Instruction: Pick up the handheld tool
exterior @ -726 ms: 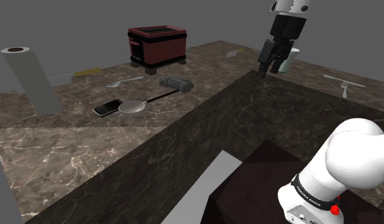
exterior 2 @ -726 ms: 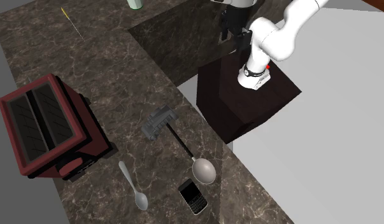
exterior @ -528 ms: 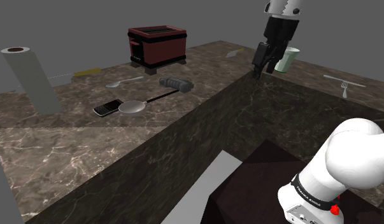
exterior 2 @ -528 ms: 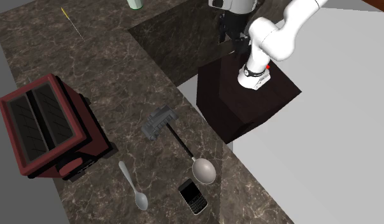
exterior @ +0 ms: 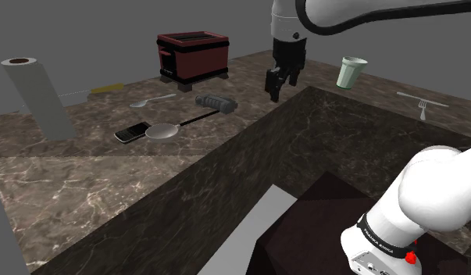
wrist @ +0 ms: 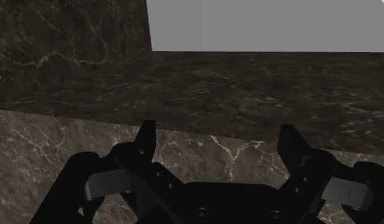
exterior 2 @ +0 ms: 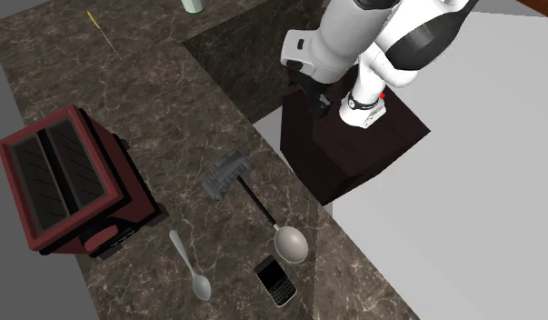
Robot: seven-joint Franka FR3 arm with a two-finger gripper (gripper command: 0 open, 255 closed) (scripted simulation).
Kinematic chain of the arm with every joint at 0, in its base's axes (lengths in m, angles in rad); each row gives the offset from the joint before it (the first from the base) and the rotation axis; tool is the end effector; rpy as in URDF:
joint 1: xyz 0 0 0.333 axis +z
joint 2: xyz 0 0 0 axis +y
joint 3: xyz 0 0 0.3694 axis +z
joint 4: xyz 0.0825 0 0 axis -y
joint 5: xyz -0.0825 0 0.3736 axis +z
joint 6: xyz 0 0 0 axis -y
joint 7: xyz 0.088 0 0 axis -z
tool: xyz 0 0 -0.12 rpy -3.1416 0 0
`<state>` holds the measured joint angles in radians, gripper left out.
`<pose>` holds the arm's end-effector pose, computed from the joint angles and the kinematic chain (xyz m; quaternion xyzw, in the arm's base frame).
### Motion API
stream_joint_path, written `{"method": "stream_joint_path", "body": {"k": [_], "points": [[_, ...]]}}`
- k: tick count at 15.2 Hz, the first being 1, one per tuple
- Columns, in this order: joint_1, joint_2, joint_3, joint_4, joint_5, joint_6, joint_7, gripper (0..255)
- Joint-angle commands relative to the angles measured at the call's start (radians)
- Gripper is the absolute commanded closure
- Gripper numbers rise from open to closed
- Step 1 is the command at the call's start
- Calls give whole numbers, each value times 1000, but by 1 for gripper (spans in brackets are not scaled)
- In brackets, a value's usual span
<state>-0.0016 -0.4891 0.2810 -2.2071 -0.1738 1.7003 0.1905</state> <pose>0.3561 0.1068 0.5988 0.9876 0.0399 0.0154 0.1510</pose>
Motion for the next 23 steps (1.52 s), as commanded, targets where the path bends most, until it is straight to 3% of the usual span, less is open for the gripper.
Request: {"method": "stream_joint_path", "body": {"k": [1,5,9,15,23], "points": [[-12,81,59,40,-83,22,44,0],[-35,262,168,133,-275,29,149,0],[-30,466,250,248,-504,-25,261,0],[70,788,267,447,-851,-179,361,0],[77,830,255,407,-870,-138,426,0]]}}
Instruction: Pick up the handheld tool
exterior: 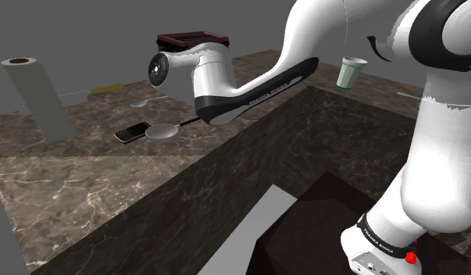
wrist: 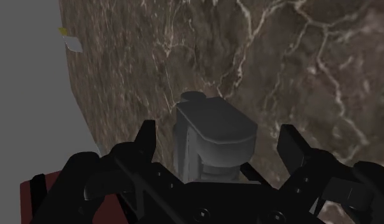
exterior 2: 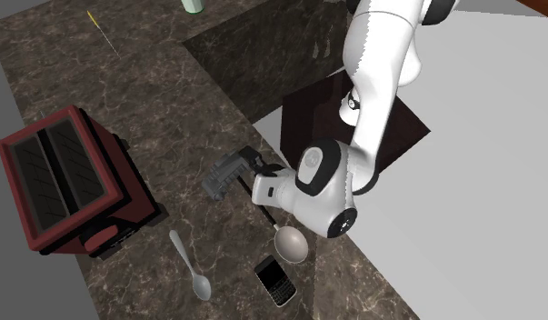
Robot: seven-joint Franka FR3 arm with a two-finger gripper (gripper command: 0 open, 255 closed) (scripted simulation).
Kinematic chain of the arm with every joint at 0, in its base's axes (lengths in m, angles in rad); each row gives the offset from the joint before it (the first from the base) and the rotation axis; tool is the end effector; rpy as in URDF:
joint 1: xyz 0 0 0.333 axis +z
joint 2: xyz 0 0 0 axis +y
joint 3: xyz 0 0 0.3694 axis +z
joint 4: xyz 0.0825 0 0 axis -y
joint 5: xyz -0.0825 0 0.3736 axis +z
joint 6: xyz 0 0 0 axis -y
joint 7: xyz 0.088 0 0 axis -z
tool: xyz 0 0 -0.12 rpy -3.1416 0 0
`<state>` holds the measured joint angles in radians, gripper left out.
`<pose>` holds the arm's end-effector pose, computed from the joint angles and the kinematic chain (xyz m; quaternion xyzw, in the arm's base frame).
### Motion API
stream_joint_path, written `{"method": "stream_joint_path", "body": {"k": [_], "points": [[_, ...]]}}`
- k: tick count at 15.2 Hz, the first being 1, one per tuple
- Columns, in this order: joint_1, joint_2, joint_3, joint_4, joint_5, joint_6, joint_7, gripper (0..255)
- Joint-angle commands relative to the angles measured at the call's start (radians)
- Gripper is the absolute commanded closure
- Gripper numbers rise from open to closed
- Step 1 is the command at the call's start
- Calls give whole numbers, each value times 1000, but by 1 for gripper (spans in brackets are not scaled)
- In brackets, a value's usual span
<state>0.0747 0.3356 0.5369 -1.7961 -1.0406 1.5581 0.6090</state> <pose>0.5644 0.2270 0.4351 0.8767 0.1329 0.0520 0.4594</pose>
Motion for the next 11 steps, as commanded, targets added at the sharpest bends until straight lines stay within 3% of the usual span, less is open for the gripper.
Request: {"method": "stream_joint_path", "body": {"k": [1,2,3,11], "points": [[0,5,-1,-4,-3,5,7,0],[0,5,-1,-4,-3,5,7,0],[0,6,-1,-4,-3,5,7,255],[1,6,-1,-4,-3,5,8,255]]}}
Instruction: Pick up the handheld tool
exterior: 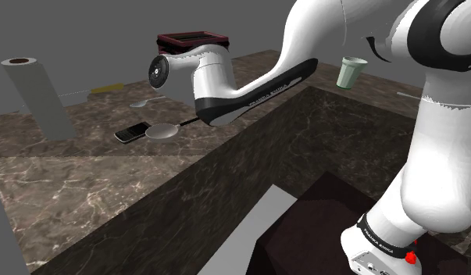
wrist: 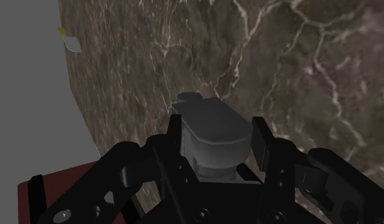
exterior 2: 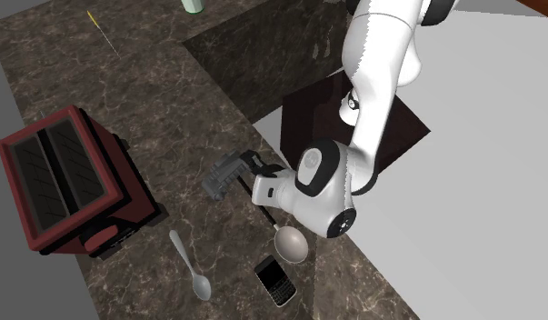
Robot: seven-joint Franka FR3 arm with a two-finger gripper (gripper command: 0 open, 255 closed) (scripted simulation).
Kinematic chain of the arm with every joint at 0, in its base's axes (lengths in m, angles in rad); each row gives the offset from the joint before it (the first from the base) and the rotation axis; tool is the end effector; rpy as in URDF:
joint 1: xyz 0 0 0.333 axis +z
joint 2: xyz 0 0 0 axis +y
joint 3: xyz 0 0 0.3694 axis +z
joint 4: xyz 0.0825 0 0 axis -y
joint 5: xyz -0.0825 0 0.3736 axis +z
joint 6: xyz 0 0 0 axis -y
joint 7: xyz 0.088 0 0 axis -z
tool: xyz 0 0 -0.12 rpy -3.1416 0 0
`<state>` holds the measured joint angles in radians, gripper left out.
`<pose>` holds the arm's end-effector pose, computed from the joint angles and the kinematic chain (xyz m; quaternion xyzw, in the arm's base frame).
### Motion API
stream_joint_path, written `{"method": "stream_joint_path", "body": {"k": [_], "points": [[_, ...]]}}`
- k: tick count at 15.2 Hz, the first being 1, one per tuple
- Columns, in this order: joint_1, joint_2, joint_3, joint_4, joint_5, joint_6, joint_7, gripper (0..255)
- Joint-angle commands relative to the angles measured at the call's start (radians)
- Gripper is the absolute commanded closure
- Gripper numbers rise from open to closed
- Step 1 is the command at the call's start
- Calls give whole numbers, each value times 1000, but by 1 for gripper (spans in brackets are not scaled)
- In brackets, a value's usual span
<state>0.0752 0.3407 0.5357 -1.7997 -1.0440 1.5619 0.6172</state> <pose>0.5648 0.2269 0.4309 0.8766 0.1323 0.0524 0.4598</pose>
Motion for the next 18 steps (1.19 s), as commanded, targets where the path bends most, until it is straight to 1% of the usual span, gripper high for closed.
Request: {"method": "stream_joint_path", "body": {"k": [1,16,18], "points": [[0,0,0,0,0,1,-1,255],[-1,-75,13,90,34,-83,-131,255],[-1,-76,13,91,34,-84,-132,255]]}}
